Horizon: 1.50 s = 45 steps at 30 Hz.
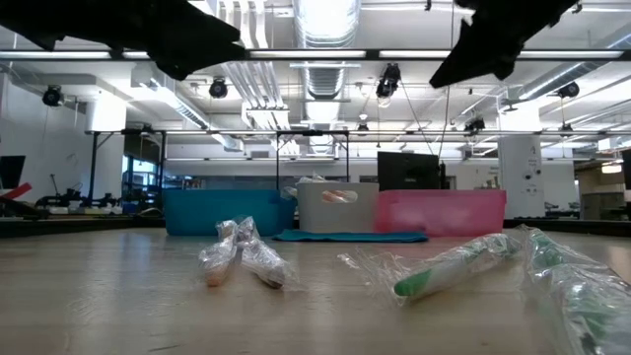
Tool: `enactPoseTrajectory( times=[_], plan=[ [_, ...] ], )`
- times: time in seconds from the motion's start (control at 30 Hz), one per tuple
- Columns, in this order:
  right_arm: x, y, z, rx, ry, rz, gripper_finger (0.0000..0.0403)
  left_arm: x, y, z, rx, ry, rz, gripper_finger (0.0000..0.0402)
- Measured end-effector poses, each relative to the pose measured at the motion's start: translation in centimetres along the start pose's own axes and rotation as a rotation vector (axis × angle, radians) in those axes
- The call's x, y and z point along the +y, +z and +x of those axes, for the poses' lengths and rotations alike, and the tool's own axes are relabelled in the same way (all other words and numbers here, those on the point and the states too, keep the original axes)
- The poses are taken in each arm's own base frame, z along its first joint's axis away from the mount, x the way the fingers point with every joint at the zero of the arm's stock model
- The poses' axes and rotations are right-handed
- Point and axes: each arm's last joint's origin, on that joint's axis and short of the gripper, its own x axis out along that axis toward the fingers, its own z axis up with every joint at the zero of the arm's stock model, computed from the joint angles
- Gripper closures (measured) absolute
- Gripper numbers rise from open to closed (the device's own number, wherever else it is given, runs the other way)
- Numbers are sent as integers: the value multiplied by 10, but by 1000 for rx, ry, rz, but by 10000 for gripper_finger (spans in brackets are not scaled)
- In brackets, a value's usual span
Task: Pick & Place Toothbrushes
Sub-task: Put the left green toothbrush into the blue bin
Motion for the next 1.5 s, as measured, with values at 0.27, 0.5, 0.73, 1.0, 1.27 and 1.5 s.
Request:
enactPoseTrajectory(
  times=[0.27,0.5,0.73,1.0,1.27,1.5],
  plan=[
    [25,-11,-22,-49,69,-85,394,-27,-11,9,78,-52,0,183],
    [31,-16,-29,-52,109,-110,394,-62,-22,21,209,-18,19,184],
    [31,-16,-29,-51,107,-119,394,-101,-20,40,327,-37,17,184],
    [31,-16,-29,-51,107,-122,394,-132,-16,73,354,-74,46,184],
    [31,-17,-29,-47,105,-125,394,-158,-25,104,385,-89,-1,184],
    [31,-19,-27,-42,103,-127,394,-178,-42,130,414,-67,-70,184]
  ],
)
